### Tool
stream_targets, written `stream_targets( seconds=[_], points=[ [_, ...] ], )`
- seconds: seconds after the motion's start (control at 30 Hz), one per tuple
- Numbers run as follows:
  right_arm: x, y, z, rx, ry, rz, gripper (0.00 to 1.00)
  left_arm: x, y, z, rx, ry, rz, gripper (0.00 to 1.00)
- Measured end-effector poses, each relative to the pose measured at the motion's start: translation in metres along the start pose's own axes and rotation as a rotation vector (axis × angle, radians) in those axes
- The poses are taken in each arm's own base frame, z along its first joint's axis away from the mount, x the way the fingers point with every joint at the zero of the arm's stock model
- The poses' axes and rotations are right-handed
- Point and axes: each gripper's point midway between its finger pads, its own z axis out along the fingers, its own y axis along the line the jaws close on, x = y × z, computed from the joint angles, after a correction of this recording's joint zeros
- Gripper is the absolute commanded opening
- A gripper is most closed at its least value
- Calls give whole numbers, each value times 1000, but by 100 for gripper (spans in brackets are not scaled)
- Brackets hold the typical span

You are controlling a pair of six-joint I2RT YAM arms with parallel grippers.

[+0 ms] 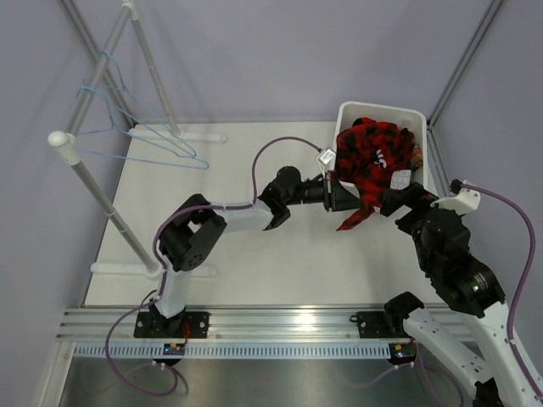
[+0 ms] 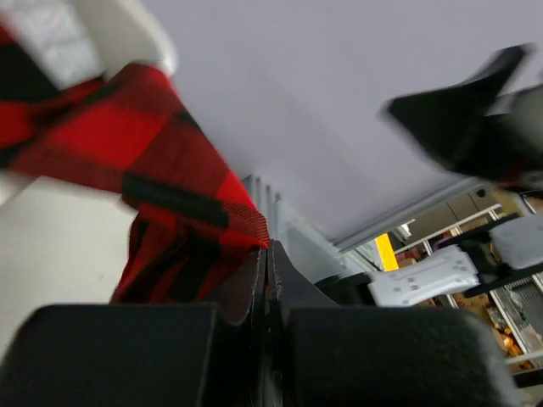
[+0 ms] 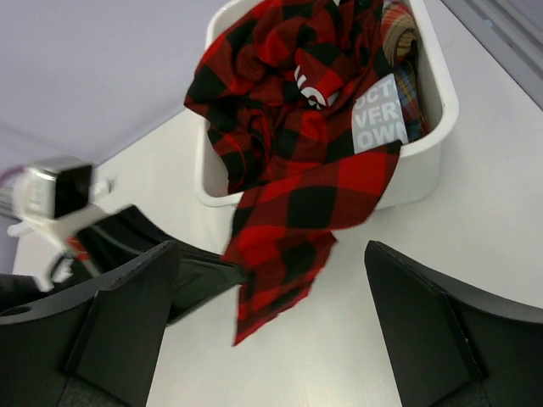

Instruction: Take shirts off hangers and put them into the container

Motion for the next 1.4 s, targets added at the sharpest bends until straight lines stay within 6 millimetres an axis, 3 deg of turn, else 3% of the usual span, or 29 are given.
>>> stream_targets(
  seconds=[0.1,0.23,0.4,0.57,0.8,0.93,1.03,1.3,1.33,1.37,1.4],
  points=[
    [13,-5,5,30,37,-7,100,-30,-42,5,72,-13,52,0],
    [28,-11,9,49,66,-12,100,-73,-83,14,141,-40,127,0],
    [31,-11,12,55,74,-20,98,-114,-95,14,176,-60,166,0],
    [25,-2,13,20,58,-15,97,-144,-61,18,160,-64,164,0],
    [0,17,6,-75,-8,2,97,-168,32,21,80,-51,117,0],
    [-8,25,7,-103,-32,5,97,-168,86,15,32,-37,72,0],
    [-9,29,8,-116,-36,2,97,-157,116,7,-20,-8,16,0],
    [-10,35,11,-133,-38,8,98,-140,134,6,-79,43,-16,3],
    [-10,36,10,-136,-36,8,98,-140,134,5,-82,45,-10,8],
    [-9,36,10,-140,-35,9,98,-140,134,5,-85,47,-3,29],
    [-9,37,10,-145,-32,9,98,-141,132,5,-84,47,2,39]
  ],
)
